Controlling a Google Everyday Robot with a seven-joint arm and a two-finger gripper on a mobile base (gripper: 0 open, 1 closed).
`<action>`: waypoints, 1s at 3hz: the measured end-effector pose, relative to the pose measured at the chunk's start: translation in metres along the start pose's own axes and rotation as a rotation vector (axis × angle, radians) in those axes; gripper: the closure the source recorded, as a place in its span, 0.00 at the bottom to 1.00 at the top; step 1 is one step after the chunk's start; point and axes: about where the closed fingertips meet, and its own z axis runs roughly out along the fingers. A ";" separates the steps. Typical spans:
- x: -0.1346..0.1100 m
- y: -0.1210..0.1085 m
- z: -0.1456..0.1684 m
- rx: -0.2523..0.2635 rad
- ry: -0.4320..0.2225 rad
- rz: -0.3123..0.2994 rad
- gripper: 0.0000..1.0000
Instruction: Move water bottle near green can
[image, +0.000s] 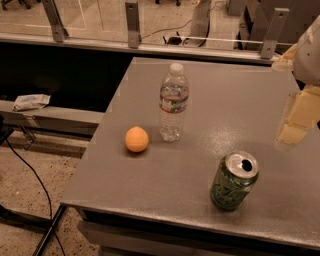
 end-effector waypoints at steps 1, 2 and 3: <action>0.000 0.000 0.000 0.000 0.000 0.000 0.00; -0.017 -0.014 0.015 -0.004 -0.082 -0.020 0.00; -0.074 -0.041 0.054 -0.039 -0.231 -0.082 0.00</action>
Offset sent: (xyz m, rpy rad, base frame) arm 0.0535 0.0353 -0.0218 0.1886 -0.0381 0.1036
